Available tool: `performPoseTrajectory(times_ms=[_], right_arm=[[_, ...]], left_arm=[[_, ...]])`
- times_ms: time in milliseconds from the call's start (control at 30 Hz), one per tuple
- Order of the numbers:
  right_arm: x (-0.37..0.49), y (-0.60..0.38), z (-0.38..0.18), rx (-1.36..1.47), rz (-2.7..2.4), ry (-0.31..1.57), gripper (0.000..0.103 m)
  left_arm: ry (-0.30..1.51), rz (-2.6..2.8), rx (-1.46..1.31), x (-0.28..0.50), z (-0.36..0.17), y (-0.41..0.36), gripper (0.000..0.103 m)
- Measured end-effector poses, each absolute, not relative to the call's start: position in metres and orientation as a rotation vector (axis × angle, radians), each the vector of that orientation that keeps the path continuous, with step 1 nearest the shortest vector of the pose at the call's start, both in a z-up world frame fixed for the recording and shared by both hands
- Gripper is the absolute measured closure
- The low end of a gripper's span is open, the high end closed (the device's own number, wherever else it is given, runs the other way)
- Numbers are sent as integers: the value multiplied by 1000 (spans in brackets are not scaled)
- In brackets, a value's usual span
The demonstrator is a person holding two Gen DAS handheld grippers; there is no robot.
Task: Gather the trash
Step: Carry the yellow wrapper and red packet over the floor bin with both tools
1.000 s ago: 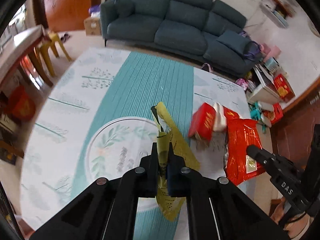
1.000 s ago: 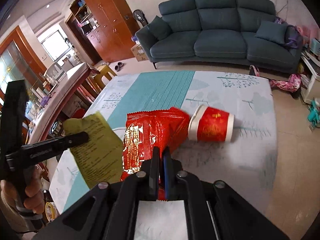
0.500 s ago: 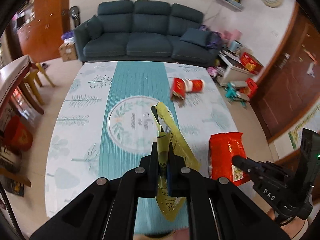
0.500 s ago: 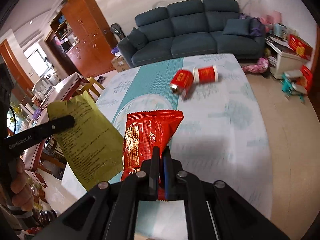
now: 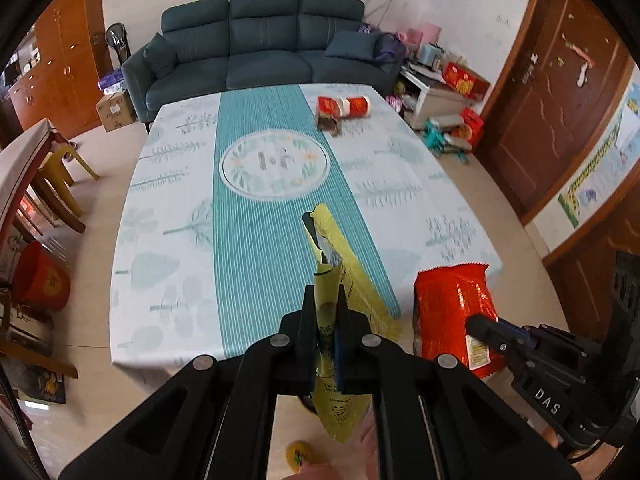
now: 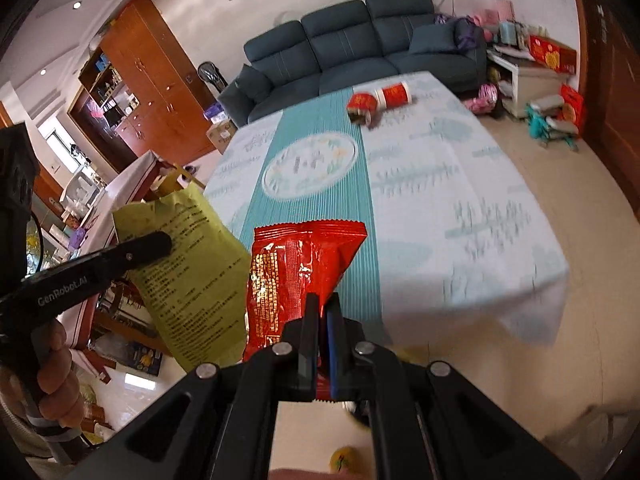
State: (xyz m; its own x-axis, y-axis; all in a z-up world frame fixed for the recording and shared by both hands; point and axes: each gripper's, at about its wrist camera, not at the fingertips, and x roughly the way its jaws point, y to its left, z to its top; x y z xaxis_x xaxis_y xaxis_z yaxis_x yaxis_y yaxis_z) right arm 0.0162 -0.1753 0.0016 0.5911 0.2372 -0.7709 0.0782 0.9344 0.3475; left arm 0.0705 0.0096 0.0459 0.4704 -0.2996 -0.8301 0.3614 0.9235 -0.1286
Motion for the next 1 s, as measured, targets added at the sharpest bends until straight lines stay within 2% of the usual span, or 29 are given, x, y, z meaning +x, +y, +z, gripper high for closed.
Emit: performPoseTrajectory(times_ms=[233, 467, 733, 1000], right_arm=[[-20, -176, -16, 359, 125, 1012, 100], [-43, -197, -60, 377, 144, 1124, 100], [-57, -216, -171, 444, 104, 1290, 100], [-41, -208, -285, 454, 62, 1381, 100]], left_arm=[[982, -373, 125, 29, 42, -11, 99], [1046, -338, 142, 1, -7, -38, 99], [1170, -254, 63, -14, -124, -45, 99], [1189, -189, 83, -11, -241, -39, 98]])
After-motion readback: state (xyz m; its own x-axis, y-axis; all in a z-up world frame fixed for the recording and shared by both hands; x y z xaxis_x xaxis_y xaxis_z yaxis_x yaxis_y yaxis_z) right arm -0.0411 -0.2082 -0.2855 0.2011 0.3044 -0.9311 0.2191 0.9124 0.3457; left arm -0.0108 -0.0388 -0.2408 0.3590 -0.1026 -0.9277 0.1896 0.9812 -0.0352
